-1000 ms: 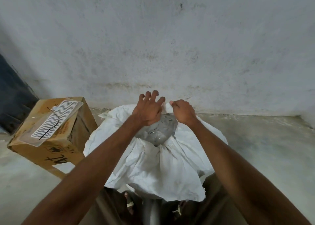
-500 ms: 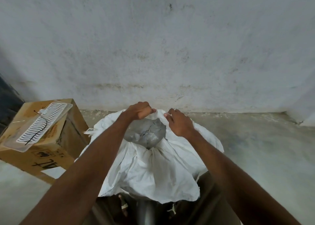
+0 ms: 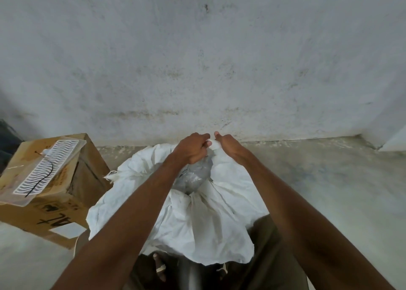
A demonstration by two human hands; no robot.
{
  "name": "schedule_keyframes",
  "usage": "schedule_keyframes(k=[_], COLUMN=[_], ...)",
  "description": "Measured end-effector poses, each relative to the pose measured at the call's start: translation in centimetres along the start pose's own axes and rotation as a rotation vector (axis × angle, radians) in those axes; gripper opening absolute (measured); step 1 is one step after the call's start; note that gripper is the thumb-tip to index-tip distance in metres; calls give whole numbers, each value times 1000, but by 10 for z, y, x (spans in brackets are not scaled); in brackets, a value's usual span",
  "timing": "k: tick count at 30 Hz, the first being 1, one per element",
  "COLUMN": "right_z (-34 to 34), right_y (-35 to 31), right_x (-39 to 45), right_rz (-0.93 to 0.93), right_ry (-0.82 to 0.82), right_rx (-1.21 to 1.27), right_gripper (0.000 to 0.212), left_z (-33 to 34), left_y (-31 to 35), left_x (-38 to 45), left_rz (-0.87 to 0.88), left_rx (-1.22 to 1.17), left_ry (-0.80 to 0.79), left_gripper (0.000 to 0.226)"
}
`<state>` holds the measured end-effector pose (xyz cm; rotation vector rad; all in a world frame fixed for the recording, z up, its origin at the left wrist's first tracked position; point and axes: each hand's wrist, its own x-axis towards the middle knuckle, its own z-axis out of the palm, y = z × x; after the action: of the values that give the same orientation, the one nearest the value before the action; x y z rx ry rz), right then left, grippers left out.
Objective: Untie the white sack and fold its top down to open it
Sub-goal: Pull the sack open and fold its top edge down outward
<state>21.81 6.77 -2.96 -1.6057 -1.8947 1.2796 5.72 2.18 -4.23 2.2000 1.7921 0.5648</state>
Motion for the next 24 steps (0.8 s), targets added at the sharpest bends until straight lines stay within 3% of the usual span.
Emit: schedule_keyframes(k=[3,6,11,13,16,21,22,24], right_z=[12,33,29,14,-3,-16,-16,-15], right_y=[11,26,29,20,6,6,13,20], right_x=[-14,-31,-30,-31,-27,-13,-9,-9], right_rz=[-165,-107,-9,14,91,163,138,21], right_ry=[197,348,316,300,198,-161,-161,-34], right_rx=[-399,-623,-291,-133,93,321,304,165], right_gripper=[52,69,72,76,87,93,91,67], left_z=[-9,-11,-6,-8,-2,3,2,0], left_y=[-2,-7,-5,-4,2,17,16,15], left_x=[8,14,24,21,17,21,22,26], left_rz=[-183,-325,-339,-220,107,135,121,72], left_rx=[51,38,-17,59,102,155,184,224], left_ry=[-28,-21,-118,-141,-106,-118,-138,-155], left_gripper=[40,42,41,43,66,21,18,20])
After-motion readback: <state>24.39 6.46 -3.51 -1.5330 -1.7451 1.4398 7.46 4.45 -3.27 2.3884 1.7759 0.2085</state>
